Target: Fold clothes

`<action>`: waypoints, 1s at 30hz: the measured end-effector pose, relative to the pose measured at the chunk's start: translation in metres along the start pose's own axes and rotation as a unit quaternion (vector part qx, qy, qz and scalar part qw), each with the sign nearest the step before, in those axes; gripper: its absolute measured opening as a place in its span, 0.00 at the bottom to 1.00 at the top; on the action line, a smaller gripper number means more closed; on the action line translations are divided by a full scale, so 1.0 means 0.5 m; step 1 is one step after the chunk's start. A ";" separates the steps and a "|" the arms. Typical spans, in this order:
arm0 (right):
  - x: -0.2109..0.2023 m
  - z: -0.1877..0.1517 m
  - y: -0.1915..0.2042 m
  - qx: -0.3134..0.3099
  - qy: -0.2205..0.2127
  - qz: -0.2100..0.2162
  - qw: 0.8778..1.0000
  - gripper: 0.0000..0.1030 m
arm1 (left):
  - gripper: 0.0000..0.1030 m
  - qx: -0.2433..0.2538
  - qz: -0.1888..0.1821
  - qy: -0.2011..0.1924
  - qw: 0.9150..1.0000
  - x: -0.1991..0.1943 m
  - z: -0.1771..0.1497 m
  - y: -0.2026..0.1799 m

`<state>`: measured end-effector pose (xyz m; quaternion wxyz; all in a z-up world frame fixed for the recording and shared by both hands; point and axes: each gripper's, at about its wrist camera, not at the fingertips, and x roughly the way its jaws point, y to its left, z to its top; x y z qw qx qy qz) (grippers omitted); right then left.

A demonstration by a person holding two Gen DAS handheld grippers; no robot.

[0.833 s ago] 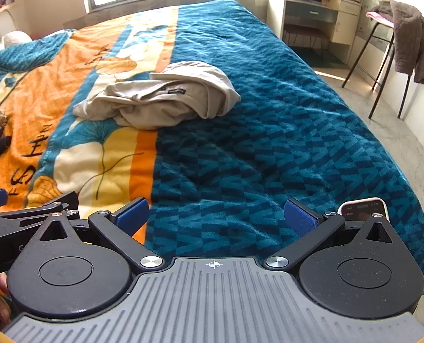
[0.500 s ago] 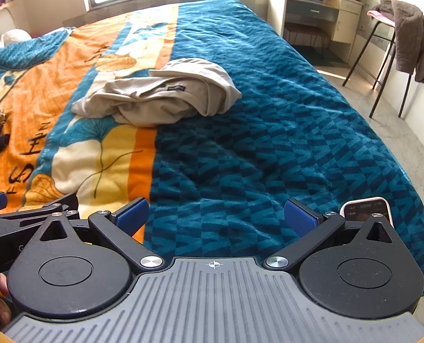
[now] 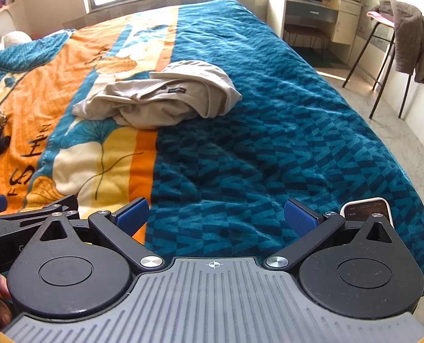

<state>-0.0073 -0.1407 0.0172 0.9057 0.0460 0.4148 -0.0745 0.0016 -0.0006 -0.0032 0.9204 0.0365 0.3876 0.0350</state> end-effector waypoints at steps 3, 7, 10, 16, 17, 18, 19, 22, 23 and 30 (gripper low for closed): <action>-0.002 0.001 0.001 -0.001 -0.001 -0.001 1.000 1.00 | 0.99 -0.001 0.000 0.000 1.000 0.000 0.000 0.000; -0.003 0.001 0.002 0.000 -0.002 -0.001 1.000 1.00 | 0.99 -0.006 -0.001 0.002 1.000 -0.001 -0.001 0.001; -0.004 0.001 0.001 0.001 -0.003 -0.001 1.000 1.00 | 0.99 -0.008 -0.001 0.001 1.000 -0.002 -0.001 0.001; -0.004 0.003 0.000 0.003 -0.003 -0.003 1.000 1.00 | 0.99 -0.007 -0.001 0.002 1.000 -0.003 0.000 -0.001; -0.005 0.003 -0.001 0.003 -0.003 -0.003 1.000 1.00 | 0.99 -0.007 0.000 0.001 1.000 -0.004 0.000 -0.001; -0.005 0.004 -0.001 0.003 -0.004 -0.003 1.000 1.00 | 0.99 -0.007 0.000 0.001 1.000 -0.005 0.001 -0.001; -0.006 0.004 -0.001 0.003 -0.004 -0.003 1.000 1.00 | 0.99 -0.007 0.000 0.001 1.000 -0.005 0.001 -0.001; -0.007 0.004 -0.001 0.004 -0.005 -0.003 1.000 1.00 | 0.99 -0.007 0.000 0.001 1.000 -0.005 0.002 -0.002; -0.007 0.005 0.000 0.004 -0.005 -0.003 1.000 1.00 | 0.99 -0.007 0.001 0.001 1.000 -0.005 0.003 -0.003; -0.009 0.005 -0.002 0.005 -0.006 -0.003 1.000 1.00 | 0.99 -0.007 0.001 0.000 1.000 -0.007 0.004 -0.004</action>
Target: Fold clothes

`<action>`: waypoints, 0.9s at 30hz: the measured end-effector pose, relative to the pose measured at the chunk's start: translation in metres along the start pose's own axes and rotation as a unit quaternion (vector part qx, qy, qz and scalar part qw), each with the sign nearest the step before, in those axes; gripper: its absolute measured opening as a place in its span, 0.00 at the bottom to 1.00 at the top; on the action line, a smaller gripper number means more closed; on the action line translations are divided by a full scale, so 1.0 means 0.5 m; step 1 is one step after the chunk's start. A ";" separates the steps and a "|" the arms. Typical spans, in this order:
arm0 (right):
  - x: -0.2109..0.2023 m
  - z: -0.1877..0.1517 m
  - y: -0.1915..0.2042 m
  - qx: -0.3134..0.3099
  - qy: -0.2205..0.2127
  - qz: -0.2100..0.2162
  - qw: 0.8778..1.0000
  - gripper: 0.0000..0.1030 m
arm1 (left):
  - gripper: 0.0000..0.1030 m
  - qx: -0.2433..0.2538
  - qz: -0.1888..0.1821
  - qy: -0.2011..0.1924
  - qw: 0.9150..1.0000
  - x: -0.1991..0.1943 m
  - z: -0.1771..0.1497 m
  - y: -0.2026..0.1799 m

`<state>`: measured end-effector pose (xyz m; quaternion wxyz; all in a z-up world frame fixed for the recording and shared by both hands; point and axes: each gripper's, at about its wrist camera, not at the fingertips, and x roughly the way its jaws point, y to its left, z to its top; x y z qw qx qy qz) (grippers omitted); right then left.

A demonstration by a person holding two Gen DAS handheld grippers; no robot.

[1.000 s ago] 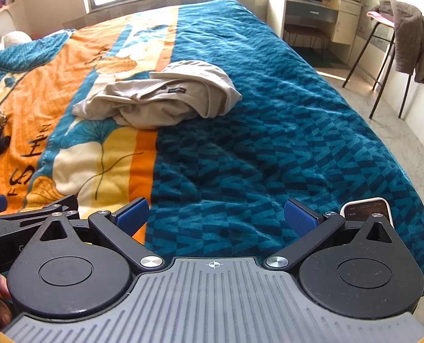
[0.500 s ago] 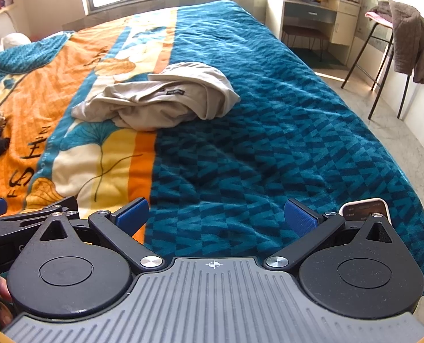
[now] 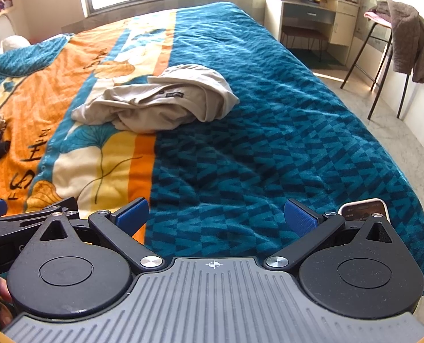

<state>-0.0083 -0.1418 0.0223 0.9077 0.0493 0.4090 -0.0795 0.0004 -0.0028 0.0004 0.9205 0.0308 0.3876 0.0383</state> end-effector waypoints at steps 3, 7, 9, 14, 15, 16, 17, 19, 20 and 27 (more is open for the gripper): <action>0.000 -0.001 -0.001 0.000 0.000 0.000 1.000 1.00 | 0.99 0.001 0.001 0.000 1.000 0.000 0.000 0.000; 0.000 -0.002 -0.001 -0.001 0.000 -0.001 1.000 1.00 | 0.99 0.001 0.001 0.001 1.000 0.001 0.000 -0.001; 0.000 -0.002 -0.001 0.000 0.000 -0.001 1.000 1.00 | 0.99 0.001 0.001 0.002 1.000 0.002 -0.001 -0.001; 0.003 -0.007 -0.004 0.001 0.003 -0.002 1.000 1.00 | 0.99 0.003 0.004 0.003 1.000 0.003 -0.003 -0.003; 0.003 -0.007 -0.005 0.001 0.003 -0.001 1.000 1.00 | 0.99 0.003 0.004 0.002 1.000 0.003 -0.004 -0.003; 0.003 -0.007 -0.005 0.001 0.003 -0.001 1.000 1.00 | 0.99 0.004 0.005 0.001 1.000 0.002 -0.004 -0.003; 0.003 -0.007 -0.006 0.001 0.003 -0.001 1.000 1.00 | 0.99 0.003 0.006 0.001 1.000 0.001 -0.004 -0.003; 0.003 -0.008 -0.004 0.001 0.002 -0.001 1.000 1.00 | 0.99 0.003 0.007 -0.001 1.000 0.000 -0.004 -0.003; 0.002 -0.008 -0.004 0.000 0.001 -0.001 1.000 1.00 | 0.99 0.003 0.007 -0.002 1.000 0.000 -0.004 -0.003; 0.003 -0.009 -0.001 -0.001 0.001 -0.003 1.000 1.00 | 0.99 0.004 0.010 -0.003 1.000 0.000 -0.005 -0.003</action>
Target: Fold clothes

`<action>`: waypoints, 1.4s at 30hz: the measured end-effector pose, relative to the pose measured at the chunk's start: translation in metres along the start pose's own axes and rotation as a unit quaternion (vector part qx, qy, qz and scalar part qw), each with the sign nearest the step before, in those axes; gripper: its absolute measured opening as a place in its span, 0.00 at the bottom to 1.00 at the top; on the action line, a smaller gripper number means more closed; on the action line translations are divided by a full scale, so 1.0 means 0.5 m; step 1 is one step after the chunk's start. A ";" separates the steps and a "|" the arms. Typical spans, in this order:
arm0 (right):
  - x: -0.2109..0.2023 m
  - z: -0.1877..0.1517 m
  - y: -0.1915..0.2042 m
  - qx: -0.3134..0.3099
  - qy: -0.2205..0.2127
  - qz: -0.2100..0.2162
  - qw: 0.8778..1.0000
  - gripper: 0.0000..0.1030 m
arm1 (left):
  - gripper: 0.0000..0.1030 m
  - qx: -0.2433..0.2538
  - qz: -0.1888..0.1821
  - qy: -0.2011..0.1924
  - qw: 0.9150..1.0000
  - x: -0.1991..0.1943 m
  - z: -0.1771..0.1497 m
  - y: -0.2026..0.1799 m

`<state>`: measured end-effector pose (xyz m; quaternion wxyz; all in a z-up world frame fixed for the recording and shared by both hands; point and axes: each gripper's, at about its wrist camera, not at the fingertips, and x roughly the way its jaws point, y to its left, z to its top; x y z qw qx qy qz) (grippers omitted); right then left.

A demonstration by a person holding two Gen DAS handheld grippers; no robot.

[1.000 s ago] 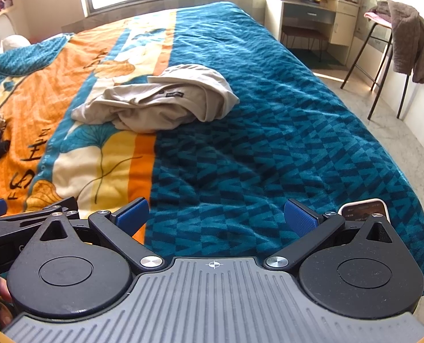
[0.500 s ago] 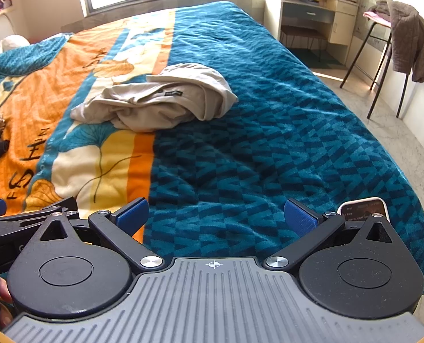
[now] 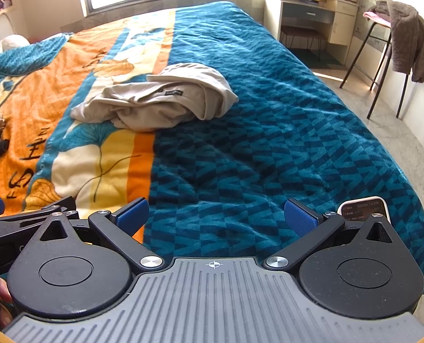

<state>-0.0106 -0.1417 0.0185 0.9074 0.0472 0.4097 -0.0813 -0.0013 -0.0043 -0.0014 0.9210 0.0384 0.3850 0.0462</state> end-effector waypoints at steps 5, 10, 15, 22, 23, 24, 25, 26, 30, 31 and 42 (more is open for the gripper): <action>0.000 0.003 0.000 0.000 0.000 0.001 1.000 1.00 | 0.99 -0.001 0.001 -0.001 1.000 -0.001 0.003 0.001; -0.002 0.013 0.006 -0.007 -0.004 0.000 1.000 1.00 | 0.99 -0.004 -0.001 -0.003 1.000 0.001 0.014 0.007; -0.001 0.036 0.016 -0.020 -0.008 -0.002 1.000 1.00 | 0.99 -0.009 -0.004 -0.003 1.000 0.007 0.037 0.014; 0.005 0.089 0.026 -0.032 -0.018 -0.003 0.999 1.00 | 0.99 -0.017 -0.018 -0.005 1.000 0.025 0.084 0.023; 0.009 0.097 0.027 -0.033 -0.019 -0.002 0.999 1.00 | 0.99 -0.018 -0.026 -0.003 0.999 0.033 0.090 0.025; 0.018 0.105 0.025 -0.033 -0.017 -0.001 0.999 1.00 | 0.99 -0.020 -0.033 0.003 0.999 0.043 0.094 0.027; 0.027 0.112 0.023 -0.033 -0.016 0.001 0.999 1.00 | 1.00 -0.020 -0.043 0.010 0.999 0.056 0.096 0.028; 0.037 0.120 0.022 -0.033 -0.014 0.002 0.999 1.00 | 1.00 -0.021 -0.053 0.017 0.998 0.069 0.099 0.030; 0.090 0.143 0.011 -0.031 -0.005 0.017 0.999 1.00 | 1.00 -0.022 -0.048 0.028 0.998 0.115 0.104 0.035; 0.100 0.149 0.005 -0.024 -0.010 0.022 0.999 1.00 | 1.00 -0.021 -0.042 0.020 0.999 0.124 0.105 0.036; 0.248 0.241 -0.055 0.050 -0.016 0.101 0.994 1.00 | 1.00 -0.023 -0.007 0.014 1.000 0.233 0.151 0.045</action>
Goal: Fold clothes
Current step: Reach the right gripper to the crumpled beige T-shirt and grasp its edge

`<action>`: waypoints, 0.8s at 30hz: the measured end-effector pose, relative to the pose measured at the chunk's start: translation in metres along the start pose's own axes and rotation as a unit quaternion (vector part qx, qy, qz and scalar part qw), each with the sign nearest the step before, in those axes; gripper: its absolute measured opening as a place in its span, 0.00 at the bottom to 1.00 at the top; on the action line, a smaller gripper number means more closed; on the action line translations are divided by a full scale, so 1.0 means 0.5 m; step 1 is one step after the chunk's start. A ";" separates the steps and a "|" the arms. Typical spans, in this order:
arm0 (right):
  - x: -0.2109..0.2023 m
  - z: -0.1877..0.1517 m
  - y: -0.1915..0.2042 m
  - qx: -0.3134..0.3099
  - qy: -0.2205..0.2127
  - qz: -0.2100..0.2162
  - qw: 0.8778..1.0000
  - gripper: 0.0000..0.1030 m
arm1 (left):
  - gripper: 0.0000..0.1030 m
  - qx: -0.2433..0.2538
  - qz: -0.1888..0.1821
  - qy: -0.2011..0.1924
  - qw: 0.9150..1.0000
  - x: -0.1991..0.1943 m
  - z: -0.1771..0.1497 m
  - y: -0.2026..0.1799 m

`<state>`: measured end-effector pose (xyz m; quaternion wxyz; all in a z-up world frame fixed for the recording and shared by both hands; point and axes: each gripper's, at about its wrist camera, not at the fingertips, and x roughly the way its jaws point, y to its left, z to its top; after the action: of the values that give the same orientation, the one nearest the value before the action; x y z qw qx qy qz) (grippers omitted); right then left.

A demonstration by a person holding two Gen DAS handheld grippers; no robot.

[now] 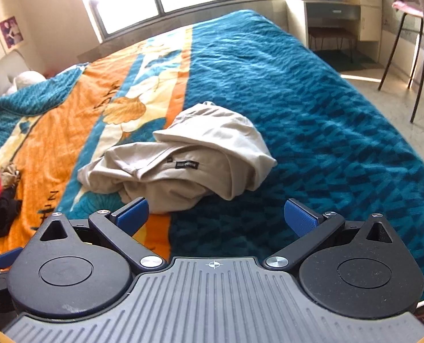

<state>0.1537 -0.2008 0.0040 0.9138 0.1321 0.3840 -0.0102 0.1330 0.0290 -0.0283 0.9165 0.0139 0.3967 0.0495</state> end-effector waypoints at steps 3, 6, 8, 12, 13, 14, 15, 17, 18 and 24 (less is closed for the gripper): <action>0.040 0.011 -0.003 -0.004 -0.014 0.000 1.000 1.00 | 1.00 -0.012 -0.011 0.021 1.000 0.039 0.009 0.007; 0.081 0.021 -0.004 -0.009 -0.028 -0.009 1.000 1.00 | 0.95 -0.028 -0.024 0.020 0.999 0.067 0.013 0.013; 0.107 0.029 -0.007 0.001 -0.032 -0.018 0.999 0.98 | 0.91 -0.044 -0.025 0.021 0.999 0.086 0.017 0.014; 0.173 0.040 -0.008 -0.013 -0.021 -0.035 0.999 0.79 | 0.87 -0.043 -0.028 0.033 0.998 0.120 0.026 0.012; 0.188 0.041 -0.007 -0.019 -0.020 -0.037 0.999 0.73 | 0.87 -0.043 -0.029 0.032 0.998 0.124 0.026 0.011; 0.202 0.042 -0.007 -0.024 -0.021 -0.037 0.999 0.69 | 0.88 -0.044 -0.035 0.032 0.998 0.127 0.025 0.012; 0.217 0.043 -0.008 -0.025 -0.022 -0.039 0.999 0.58 | 0.88 -0.046 -0.040 0.032 0.998 0.129 0.024 0.012; 0.242 0.045 -0.017 -0.014 -0.026 -0.041 0.999 0.45 | 0.88 -0.048 -0.052 0.032 0.997 0.133 0.022 0.012; 0.249 0.046 -0.024 0.001 -0.028 -0.038 0.999 0.39 | 0.88 -0.046 -0.055 0.032 0.997 0.132 0.021 0.010; 0.213 0.029 -0.070 0.099 -0.039 0.001 0.994 0.46 | 0.89 -0.059 -0.064 0.025 0.996 0.133 0.022 0.022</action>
<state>0.2346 -0.2293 -0.0692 0.9105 0.2220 0.3448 -0.0525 0.1854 0.0468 -0.0681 0.9067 -0.0669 0.4162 0.0139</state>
